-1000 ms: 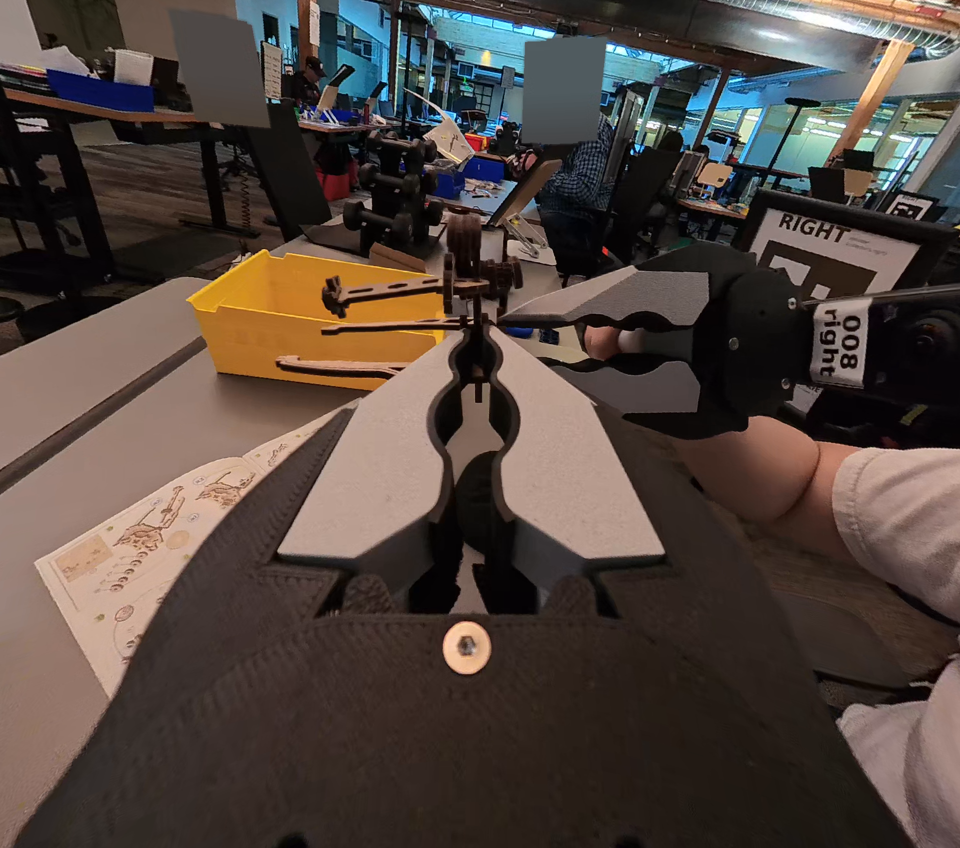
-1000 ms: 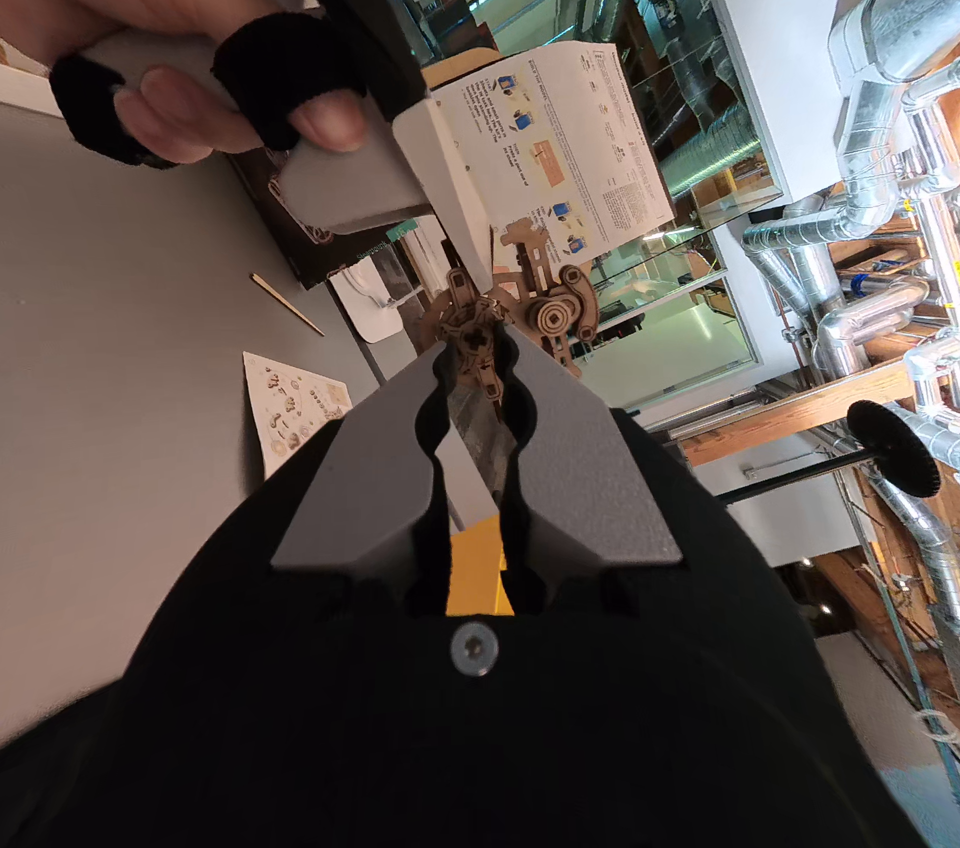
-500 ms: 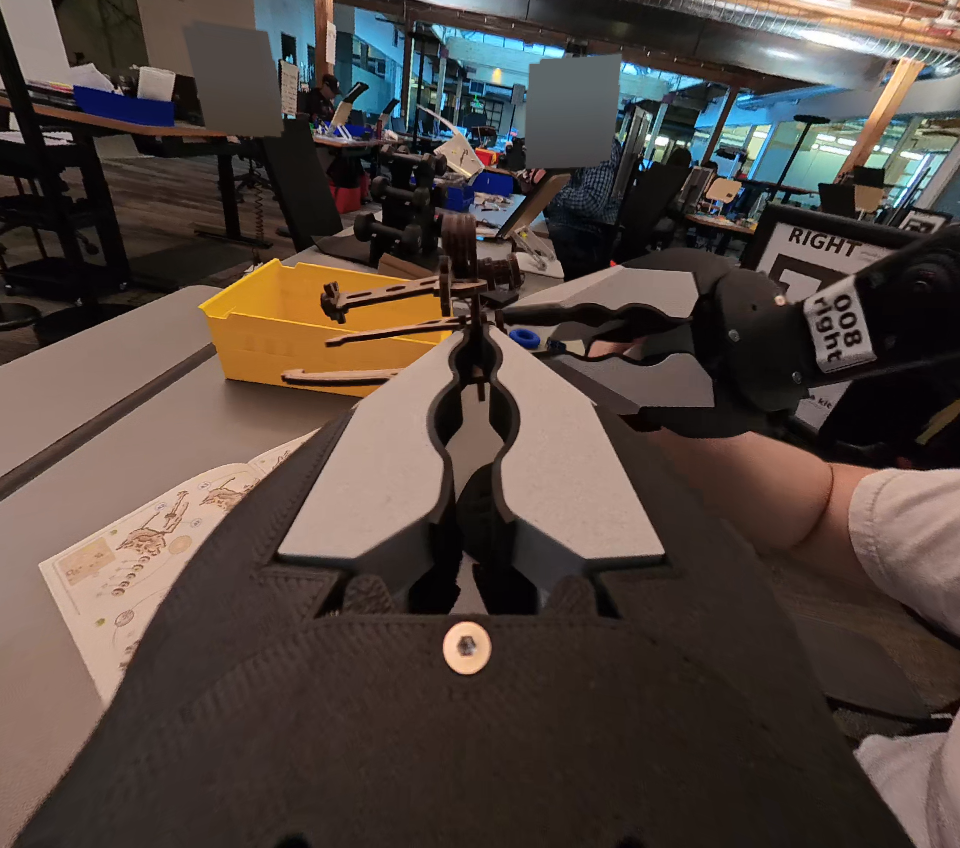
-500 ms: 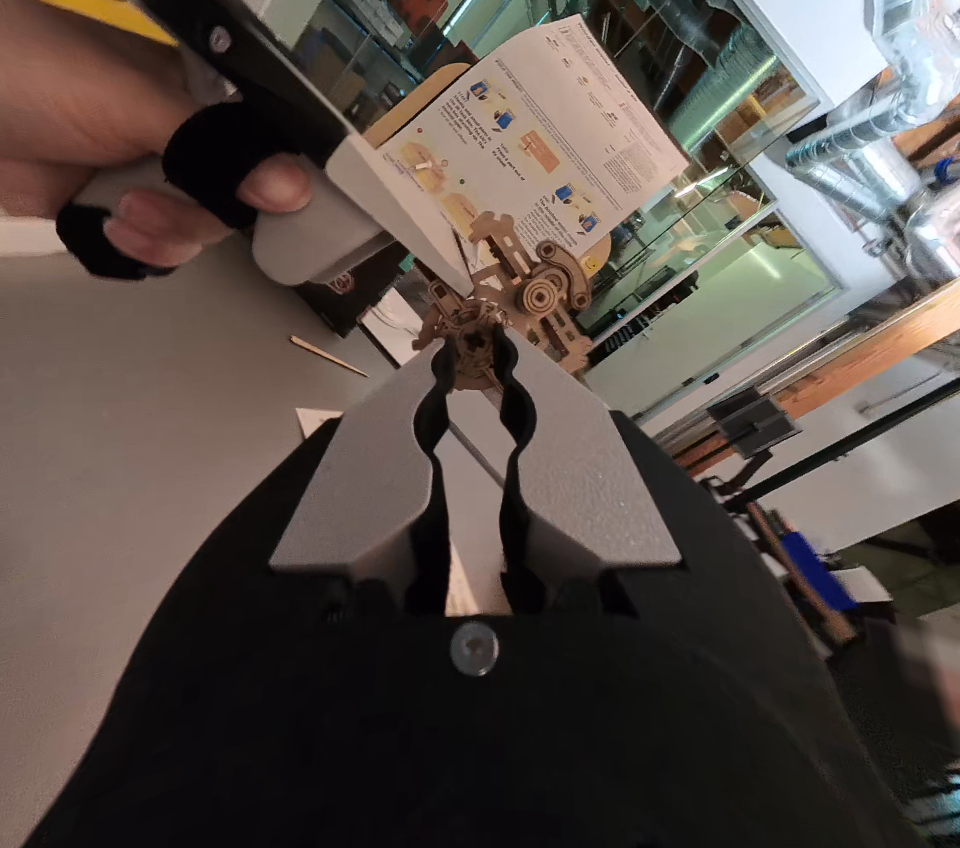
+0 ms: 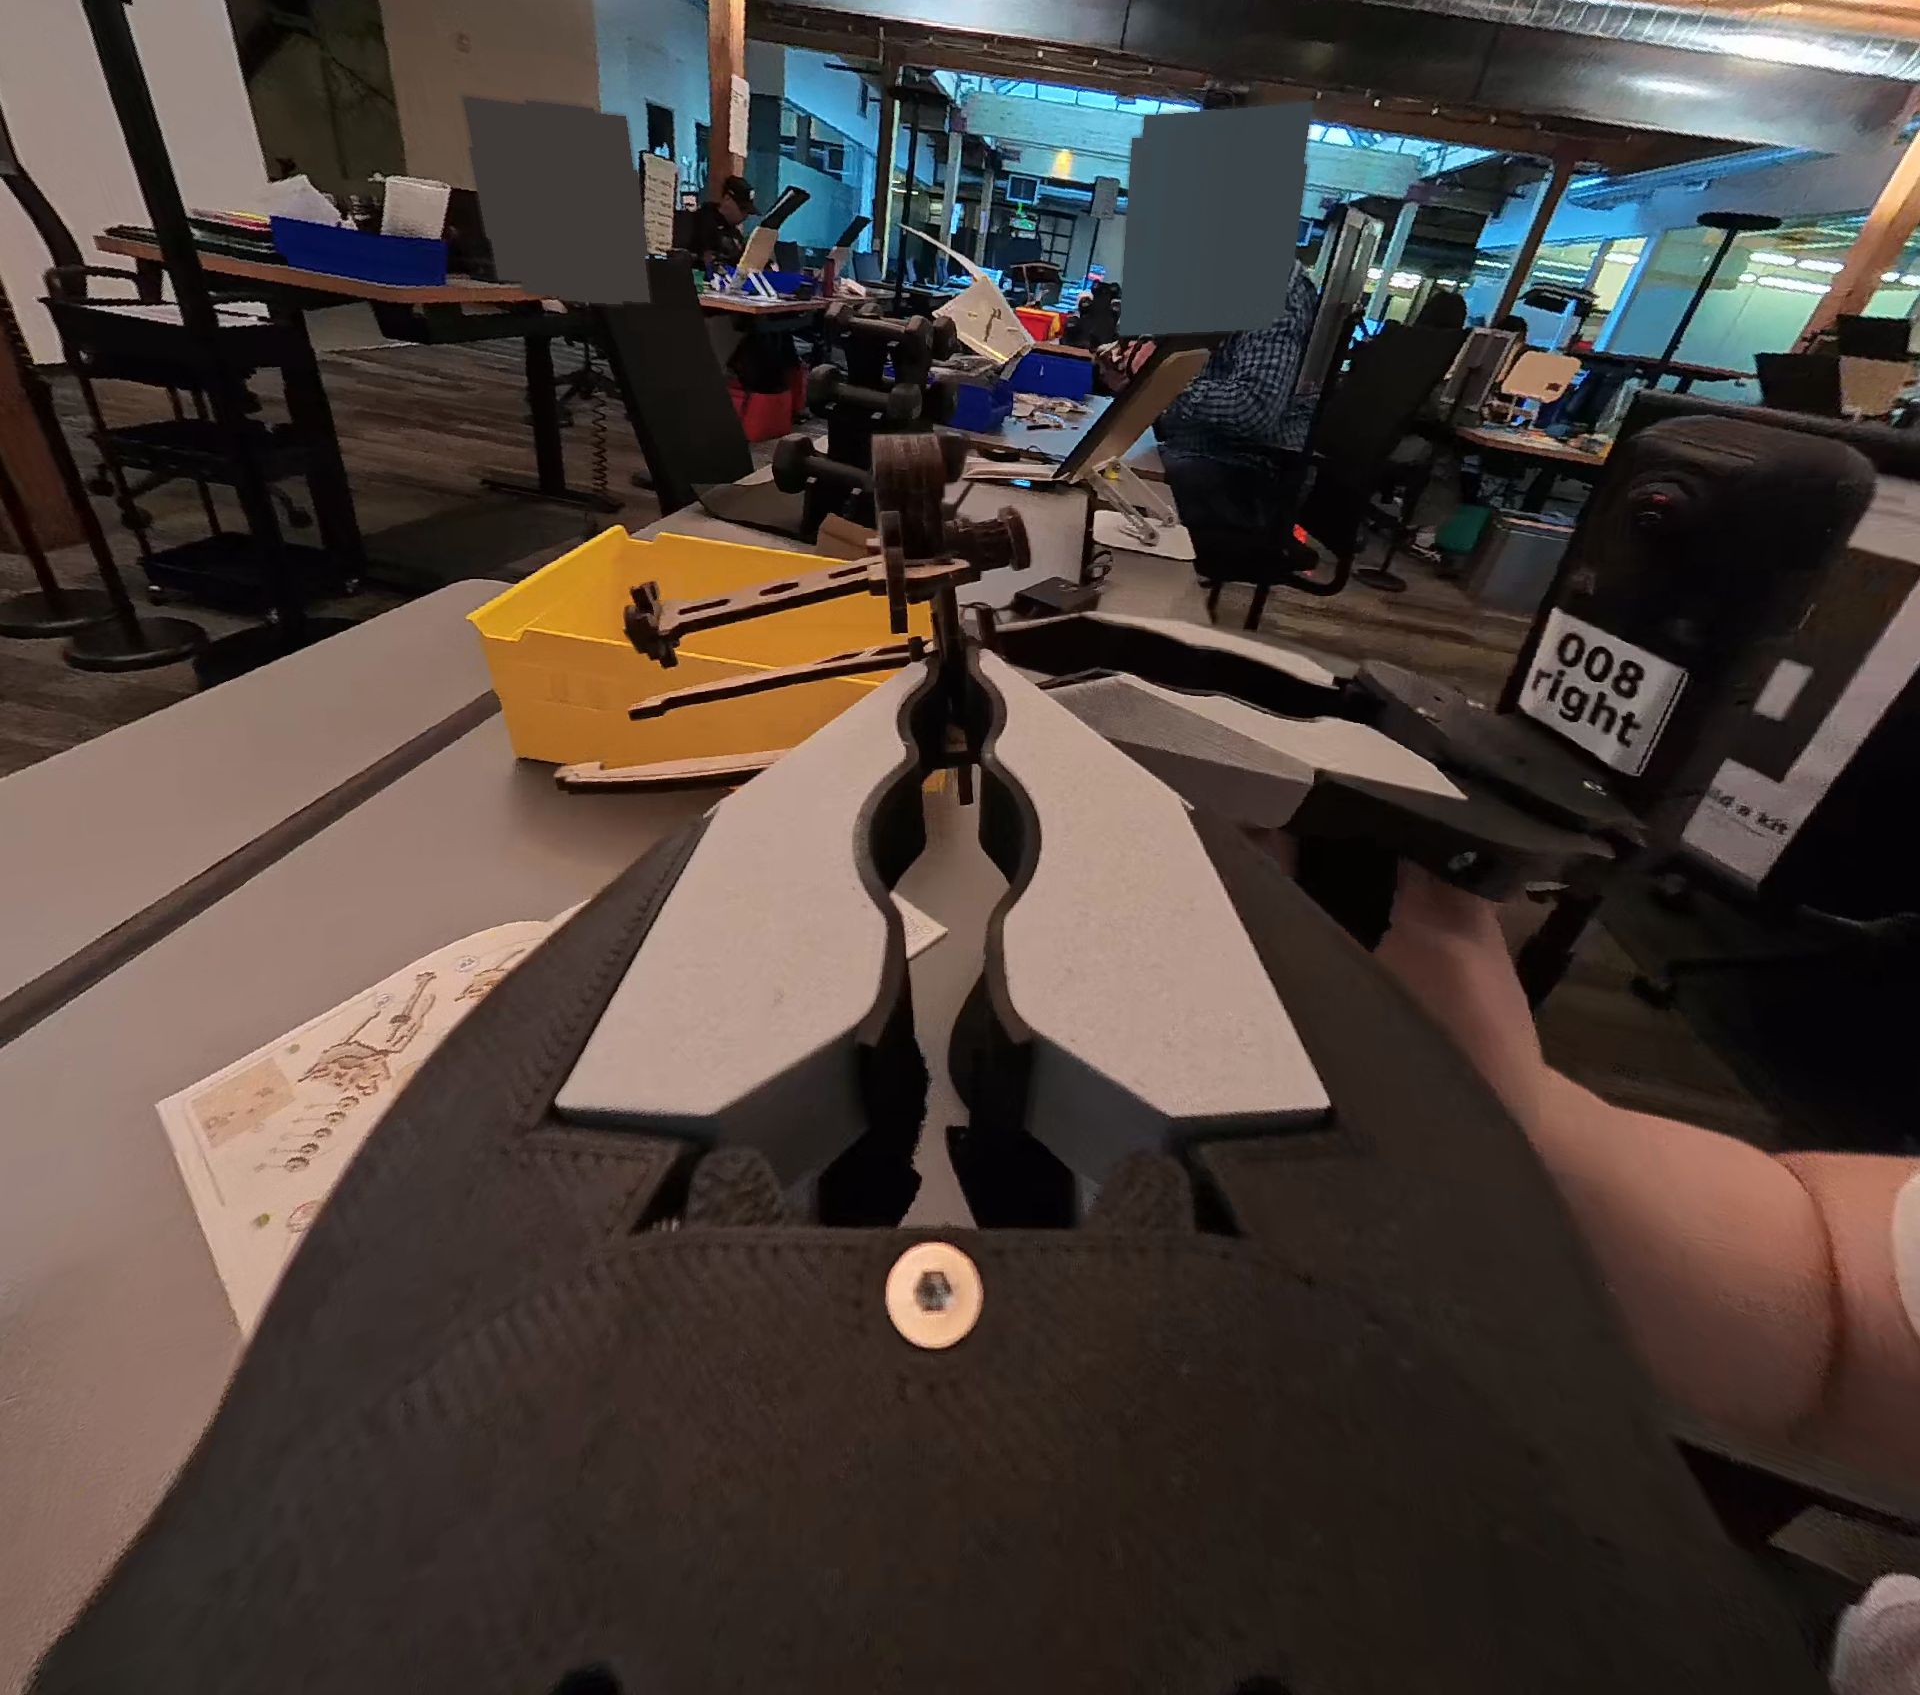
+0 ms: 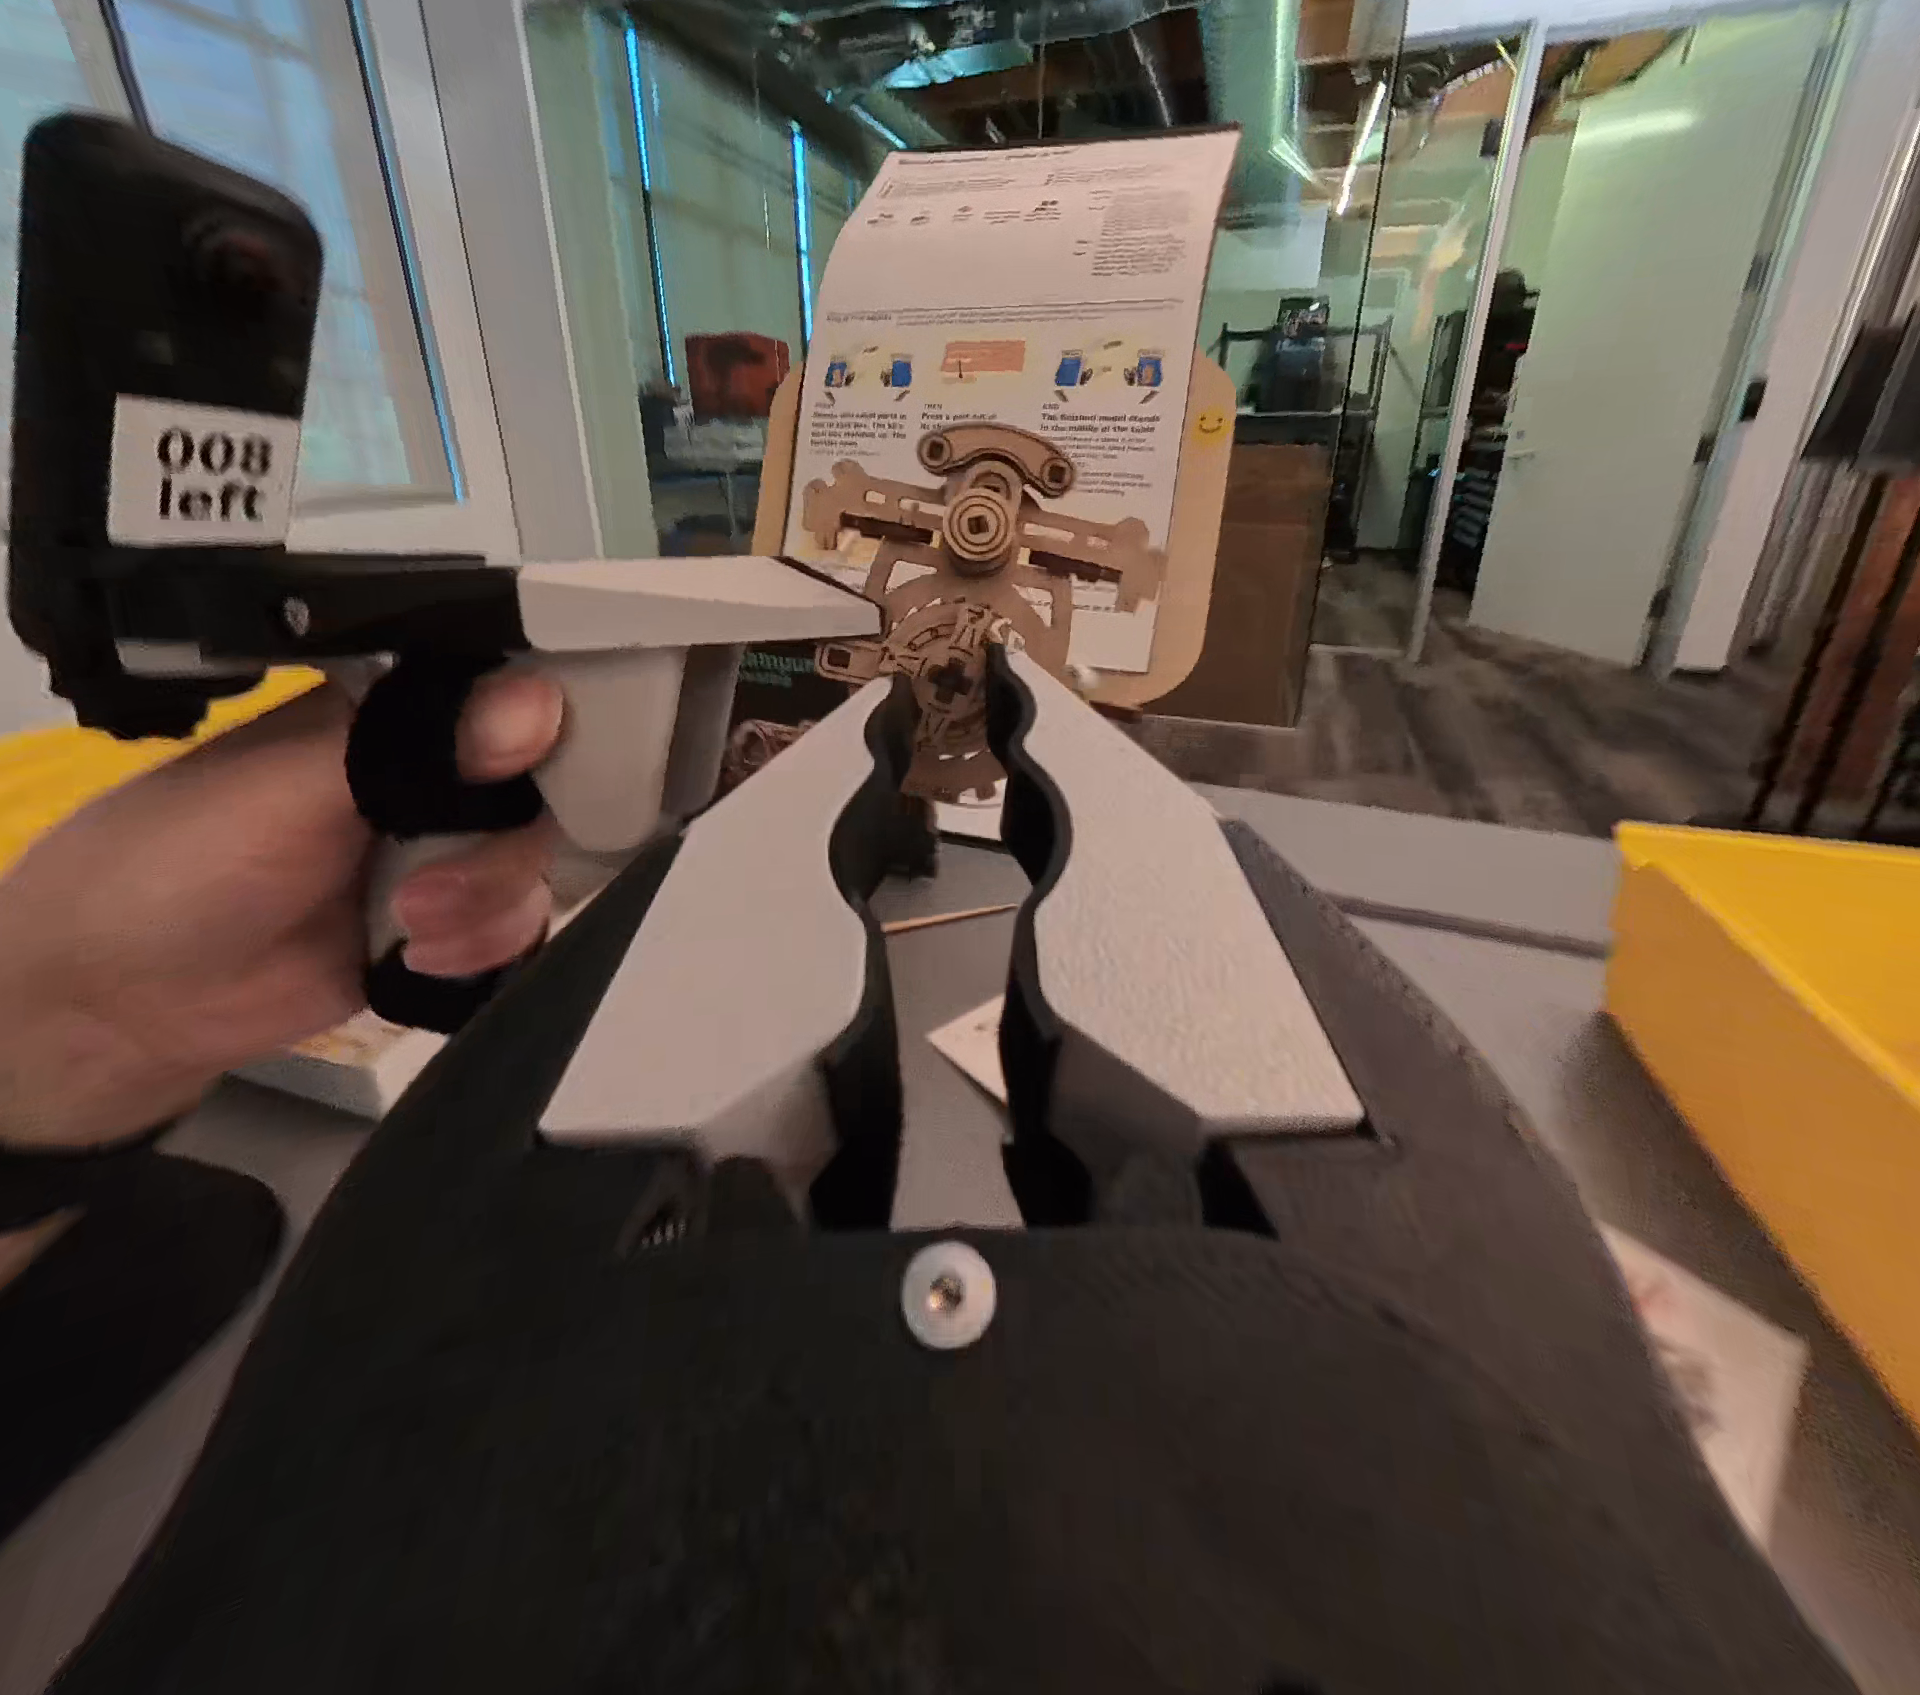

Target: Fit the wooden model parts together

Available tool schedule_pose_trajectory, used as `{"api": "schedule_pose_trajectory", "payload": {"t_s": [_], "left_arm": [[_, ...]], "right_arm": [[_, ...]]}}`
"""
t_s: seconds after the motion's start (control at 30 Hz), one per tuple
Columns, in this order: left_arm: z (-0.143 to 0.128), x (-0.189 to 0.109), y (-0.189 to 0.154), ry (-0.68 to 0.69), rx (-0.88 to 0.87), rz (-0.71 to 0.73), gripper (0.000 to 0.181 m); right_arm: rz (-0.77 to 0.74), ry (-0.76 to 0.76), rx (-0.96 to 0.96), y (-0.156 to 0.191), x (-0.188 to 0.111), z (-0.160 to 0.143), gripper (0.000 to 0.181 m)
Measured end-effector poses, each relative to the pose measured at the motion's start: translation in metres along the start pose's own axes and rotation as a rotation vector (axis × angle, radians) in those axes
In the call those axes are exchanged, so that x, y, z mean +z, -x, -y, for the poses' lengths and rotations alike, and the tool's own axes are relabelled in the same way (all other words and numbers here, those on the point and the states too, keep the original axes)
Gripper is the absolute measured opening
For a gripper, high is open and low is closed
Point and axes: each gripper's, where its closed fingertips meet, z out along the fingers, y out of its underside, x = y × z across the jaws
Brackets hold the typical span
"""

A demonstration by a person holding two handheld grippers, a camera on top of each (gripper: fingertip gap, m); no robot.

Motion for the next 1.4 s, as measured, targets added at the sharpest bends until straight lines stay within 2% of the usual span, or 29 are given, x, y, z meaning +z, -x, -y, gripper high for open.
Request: {"api": "schedule_pose_trajectory", "payload": {"t_s": [0.17,0.4,0.5,0.57,0.7,0.87,1.0,1.1,1.17,1.3,1.4], "left_arm": [[-0.004,0.003,0.002,0.013,0.062,0.042,0.001],[-0.012,0.007,0.004,0.052,0.183,0.111,0.001],[-0.013,0.007,0.005,0.059,0.204,0.125,0.001],[-0.012,0.006,0.005,0.058,0.18,0.116,0.001],[-0.008,0.003,0.003,0.044,0.075,0.05,0.001],[-0.004,-0.002,-0.001,0.049,-0.068,-0.056,0.001],[-0.001,-0.002,-0.002,0.024,-0.081,-0.07,0.002],[0.003,-0.005,-0.001,0.011,-0.062,-0.065,0.0],[0.007,-0.008,-0.001,0.003,-0.075,-0.079,0.0],[0.009,-0.014,0.002,0.032,-0.093,-0.101,0.0],[0.004,-0.013,0.003,0.067,-0.083,-0.1,0.0]], "right_arm": [[0.013,-0.033,0.261,-0.006,0.002,-0.006,0.012],[0.104,-0.123,0.815,-0.012,0.003,-0.018,0.012],[0.118,-0.14,0.873,-0.011,0.004,-0.019,0.012],[0.1,-0.129,0.756,-0.01,0.004,-0.018,0.012],[0.046,-0.088,0.372,-0.006,0.004,-0.01,0.012],[0.096,-0.012,0.023,-0.001,0.003,-0.001,0.013],[0.085,0.037,-0.1,0.0,0.003,0.003,0.013],[0.134,0.007,-0.092,0.006,0.0,0.008,0.014],[0.155,-0.001,-0.182,0.007,-0.004,0.011,0.02],[0.144,0.074,-0.594,0.003,-0.011,0.009,0.024],[0.164,0.14,-0.989,0.009,-0.013,0.004,0.023]]}}
